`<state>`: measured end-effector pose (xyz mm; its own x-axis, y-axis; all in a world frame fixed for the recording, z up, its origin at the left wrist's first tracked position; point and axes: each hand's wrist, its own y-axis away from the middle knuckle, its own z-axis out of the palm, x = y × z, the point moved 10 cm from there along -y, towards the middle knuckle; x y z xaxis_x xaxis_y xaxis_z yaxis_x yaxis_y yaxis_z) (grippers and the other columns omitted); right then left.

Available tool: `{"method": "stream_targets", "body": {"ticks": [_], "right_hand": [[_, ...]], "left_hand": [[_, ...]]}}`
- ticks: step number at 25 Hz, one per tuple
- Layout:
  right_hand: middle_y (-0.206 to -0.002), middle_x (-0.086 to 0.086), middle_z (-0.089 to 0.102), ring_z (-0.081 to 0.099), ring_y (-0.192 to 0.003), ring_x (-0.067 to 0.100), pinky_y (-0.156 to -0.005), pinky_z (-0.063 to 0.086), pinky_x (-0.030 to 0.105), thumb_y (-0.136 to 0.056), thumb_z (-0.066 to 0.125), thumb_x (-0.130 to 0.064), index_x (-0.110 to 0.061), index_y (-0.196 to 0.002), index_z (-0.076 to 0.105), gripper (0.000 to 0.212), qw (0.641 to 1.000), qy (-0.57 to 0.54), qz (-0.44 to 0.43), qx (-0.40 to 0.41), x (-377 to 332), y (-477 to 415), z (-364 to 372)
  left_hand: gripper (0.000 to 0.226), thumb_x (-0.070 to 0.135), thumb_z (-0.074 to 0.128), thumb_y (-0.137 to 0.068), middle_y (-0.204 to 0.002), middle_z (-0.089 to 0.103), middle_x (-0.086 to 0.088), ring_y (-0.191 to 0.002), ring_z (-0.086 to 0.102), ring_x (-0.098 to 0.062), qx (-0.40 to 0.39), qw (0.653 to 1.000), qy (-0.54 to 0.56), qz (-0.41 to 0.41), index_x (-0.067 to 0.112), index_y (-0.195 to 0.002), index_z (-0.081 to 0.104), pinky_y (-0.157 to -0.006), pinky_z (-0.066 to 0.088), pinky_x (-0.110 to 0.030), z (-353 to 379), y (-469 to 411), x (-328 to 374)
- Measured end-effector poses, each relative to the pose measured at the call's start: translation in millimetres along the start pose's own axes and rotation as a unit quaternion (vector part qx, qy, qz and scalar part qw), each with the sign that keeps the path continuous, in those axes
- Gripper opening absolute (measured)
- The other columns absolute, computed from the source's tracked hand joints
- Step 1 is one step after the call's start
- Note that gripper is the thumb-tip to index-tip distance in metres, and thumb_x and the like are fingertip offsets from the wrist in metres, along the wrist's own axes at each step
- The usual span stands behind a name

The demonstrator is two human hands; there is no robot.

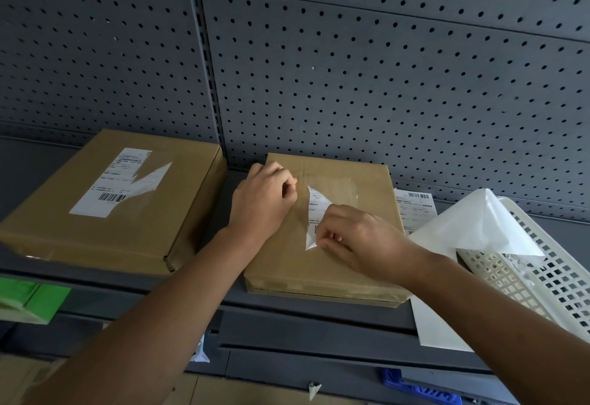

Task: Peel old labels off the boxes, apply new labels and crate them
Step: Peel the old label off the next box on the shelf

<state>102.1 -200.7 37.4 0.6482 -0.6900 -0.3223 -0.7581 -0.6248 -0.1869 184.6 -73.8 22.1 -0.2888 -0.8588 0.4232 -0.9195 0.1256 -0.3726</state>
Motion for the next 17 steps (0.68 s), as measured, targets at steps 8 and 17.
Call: {"method": "stream_targets", "body": {"ticks": [8,17], "right_hand": [[-0.091,-0.013,0.049,0.053,-0.078,0.006,-0.073,0.044,0.019,-0.097,0.056,-0.013,-0.015,-0.094,0.056,0.004,0.99,-0.096,0.095,0.047,26,-14,-11],[-0.098,-0.004,0.058,0.062,-0.079,0.01,-0.066,0.045,0.016,-0.101,0.05,-0.015,-0.018,-0.093,0.053,0.009,0.952,-0.175,0.221,0.117,56,-19,-21]], "left_hand": [[0.015,0.03,0.059,-0.098,-0.11,0.063,0.011,-0.102,0.052,-0.013,0.002,1.0,-0.012,0.01,0.022,-0.099,0.07,-0.065,0.042,-0.029,-2,0,2],[0.015,0.03,0.06,-0.097,-0.111,0.063,0.009,-0.1,0.053,-0.014,0.007,1.0,-0.008,0.017,0.02,-0.099,0.071,-0.064,0.043,-0.029,-2,0,2]]}}
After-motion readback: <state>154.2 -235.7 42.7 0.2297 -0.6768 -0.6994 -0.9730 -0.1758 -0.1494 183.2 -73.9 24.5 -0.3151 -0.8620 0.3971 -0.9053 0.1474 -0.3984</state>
